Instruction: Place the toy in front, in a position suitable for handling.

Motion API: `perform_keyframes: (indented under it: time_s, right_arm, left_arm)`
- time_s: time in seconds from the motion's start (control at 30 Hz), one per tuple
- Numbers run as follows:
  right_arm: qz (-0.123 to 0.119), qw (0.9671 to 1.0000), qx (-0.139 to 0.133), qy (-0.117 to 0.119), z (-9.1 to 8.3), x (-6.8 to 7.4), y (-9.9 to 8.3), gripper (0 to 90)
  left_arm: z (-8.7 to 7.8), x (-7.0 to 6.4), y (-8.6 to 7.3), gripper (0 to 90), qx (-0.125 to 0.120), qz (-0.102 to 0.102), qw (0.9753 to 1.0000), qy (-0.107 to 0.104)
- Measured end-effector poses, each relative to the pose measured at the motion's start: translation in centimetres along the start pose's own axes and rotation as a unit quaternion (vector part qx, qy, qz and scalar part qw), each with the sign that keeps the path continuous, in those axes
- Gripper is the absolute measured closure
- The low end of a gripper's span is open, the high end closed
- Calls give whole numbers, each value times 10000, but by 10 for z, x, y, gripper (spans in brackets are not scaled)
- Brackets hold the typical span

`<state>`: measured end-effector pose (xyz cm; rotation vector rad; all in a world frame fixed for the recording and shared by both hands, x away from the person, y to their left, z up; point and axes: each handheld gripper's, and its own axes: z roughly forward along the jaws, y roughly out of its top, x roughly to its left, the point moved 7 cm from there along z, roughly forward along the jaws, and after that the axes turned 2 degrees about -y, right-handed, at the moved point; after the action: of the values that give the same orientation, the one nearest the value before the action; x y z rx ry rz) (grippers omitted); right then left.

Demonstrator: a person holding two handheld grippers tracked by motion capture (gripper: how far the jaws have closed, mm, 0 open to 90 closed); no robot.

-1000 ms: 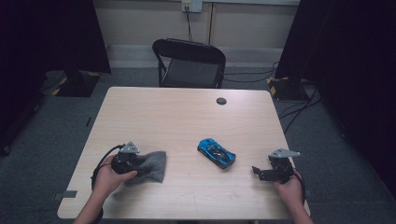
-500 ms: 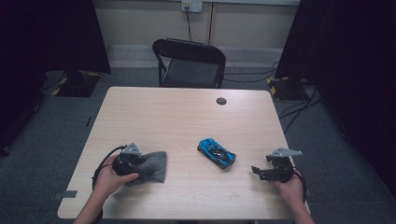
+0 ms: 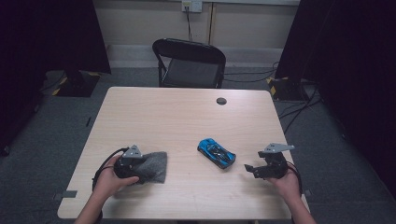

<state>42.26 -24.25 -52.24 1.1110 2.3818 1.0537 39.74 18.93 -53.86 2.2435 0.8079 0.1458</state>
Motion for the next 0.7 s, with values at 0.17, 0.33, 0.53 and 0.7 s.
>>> perform_keyframes:
  time_s: [0.17, 0.33, 0.53, 0.7]
  right_arm:
    - [1, 9997, -145, 211, 0, 6, 10, 136]
    - [-108, 9993, -277, 225, 1, 10, 21, 136]
    - [550, 9952, 152, 798, 12, 18, 26, 150]
    - [318, 9965, 114, 764, 18, 24, 35, 146]
  left_arm:
    - [0, 0, 0, 212, -48, -3, 10000, 4]
    - [1, -1, -1, 205, -46, 32, 10000, 36]
    - [1, -1, -1, 205, -32, 32, 10000, 24]
    - [1, -1, 0, 202, -28, 40, 10000, 22]
